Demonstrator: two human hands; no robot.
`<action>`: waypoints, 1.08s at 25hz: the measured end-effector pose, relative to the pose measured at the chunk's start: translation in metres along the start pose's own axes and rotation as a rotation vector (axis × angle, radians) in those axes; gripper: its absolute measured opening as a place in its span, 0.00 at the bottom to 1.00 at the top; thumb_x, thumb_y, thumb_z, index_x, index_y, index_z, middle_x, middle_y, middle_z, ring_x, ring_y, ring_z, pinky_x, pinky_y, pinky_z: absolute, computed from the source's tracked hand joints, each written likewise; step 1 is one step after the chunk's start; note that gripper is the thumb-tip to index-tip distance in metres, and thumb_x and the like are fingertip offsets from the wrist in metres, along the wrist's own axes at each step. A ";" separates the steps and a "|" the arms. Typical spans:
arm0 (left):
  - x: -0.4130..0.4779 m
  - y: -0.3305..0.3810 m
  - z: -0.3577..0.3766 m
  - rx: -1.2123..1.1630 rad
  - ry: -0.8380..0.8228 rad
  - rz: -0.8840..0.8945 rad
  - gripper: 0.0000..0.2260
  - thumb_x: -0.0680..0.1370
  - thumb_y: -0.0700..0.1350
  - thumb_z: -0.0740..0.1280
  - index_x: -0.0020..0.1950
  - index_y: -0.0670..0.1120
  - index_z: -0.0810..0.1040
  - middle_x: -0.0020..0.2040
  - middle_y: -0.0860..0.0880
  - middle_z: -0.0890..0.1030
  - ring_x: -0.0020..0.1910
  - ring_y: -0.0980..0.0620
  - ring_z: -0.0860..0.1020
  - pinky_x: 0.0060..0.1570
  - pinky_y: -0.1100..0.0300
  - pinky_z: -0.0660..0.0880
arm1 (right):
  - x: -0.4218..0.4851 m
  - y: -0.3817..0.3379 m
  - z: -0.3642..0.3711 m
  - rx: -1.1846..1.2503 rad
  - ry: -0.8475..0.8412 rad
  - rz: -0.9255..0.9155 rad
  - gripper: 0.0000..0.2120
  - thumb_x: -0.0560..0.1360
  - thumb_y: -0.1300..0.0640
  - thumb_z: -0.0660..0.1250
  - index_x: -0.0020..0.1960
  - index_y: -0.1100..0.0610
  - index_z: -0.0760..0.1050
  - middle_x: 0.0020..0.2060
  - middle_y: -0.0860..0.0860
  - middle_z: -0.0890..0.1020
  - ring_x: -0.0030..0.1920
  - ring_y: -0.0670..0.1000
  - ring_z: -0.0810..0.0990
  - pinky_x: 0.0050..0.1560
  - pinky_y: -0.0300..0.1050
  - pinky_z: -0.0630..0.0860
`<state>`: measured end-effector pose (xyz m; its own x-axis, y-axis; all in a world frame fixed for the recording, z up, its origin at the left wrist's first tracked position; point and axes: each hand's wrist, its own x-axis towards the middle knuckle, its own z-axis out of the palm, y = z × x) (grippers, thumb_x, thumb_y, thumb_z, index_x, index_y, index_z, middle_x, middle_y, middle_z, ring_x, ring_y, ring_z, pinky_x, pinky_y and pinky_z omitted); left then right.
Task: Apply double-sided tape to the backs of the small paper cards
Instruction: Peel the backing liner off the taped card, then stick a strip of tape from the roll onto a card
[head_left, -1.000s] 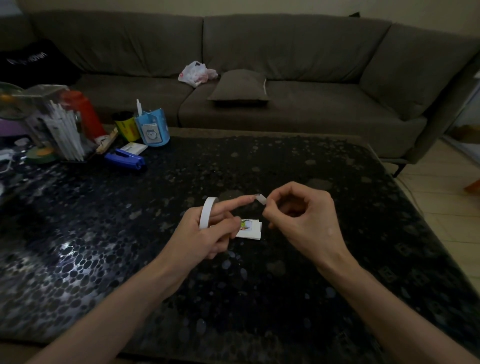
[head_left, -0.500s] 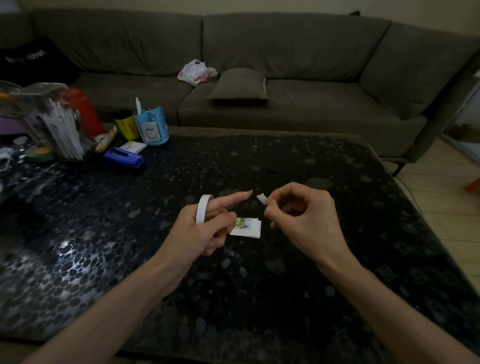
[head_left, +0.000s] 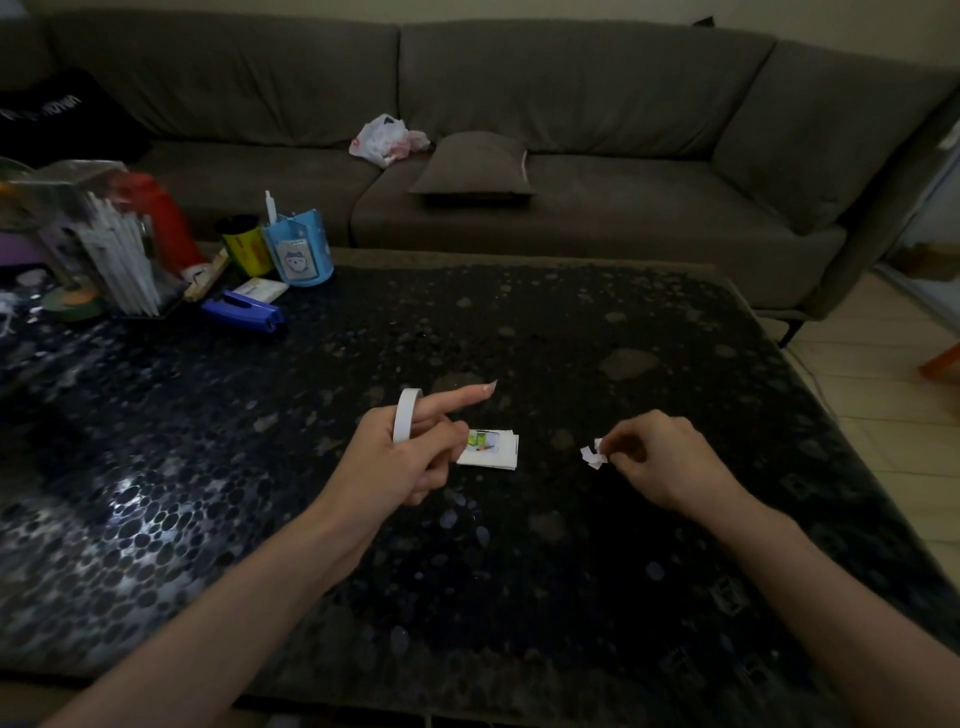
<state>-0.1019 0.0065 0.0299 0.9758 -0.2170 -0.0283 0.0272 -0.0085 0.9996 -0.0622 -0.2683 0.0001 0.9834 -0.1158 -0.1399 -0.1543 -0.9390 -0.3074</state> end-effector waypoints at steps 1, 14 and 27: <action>0.000 0.000 -0.001 -0.002 0.001 -0.002 0.17 0.83 0.39 0.65 0.62 0.59 0.85 0.35 0.49 0.74 0.25 0.58 0.64 0.22 0.68 0.59 | 0.000 0.000 0.002 -0.027 0.007 -0.006 0.11 0.81 0.55 0.70 0.62 0.46 0.80 0.61 0.46 0.80 0.57 0.46 0.80 0.53 0.42 0.76; -0.006 0.002 -0.016 0.007 0.030 -0.018 0.17 0.83 0.38 0.65 0.62 0.58 0.86 0.33 0.53 0.74 0.26 0.58 0.63 0.22 0.67 0.58 | 0.005 -0.004 0.005 -0.045 0.090 -0.021 0.10 0.78 0.56 0.73 0.57 0.46 0.79 0.51 0.45 0.79 0.46 0.44 0.76 0.47 0.40 0.75; -0.004 -0.002 -0.019 0.033 0.087 -0.082 0.17 0.84 0.38 0.64 0.59 0.56 0.87 0.33 0.50 0.73 0.26 0.57 0.63 0.23 0.66 0.57 | 0.011 -0.069 0.051 -0.053 0.052 -0.524 0.23 0.80 0.44 0.70 0.73 0.47 0.74 0.69 0.47 0.75 0.69 0.49 0.70 0.69 0.48 0.70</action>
<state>-0.1022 0.0255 0.0276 0.9858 -0.1287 -0.1081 0.1017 -0.0555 0.9933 -0.0459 -0.1881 -0.0277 0.9311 0.3584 0.0674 0.3627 -0.8903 -0.2752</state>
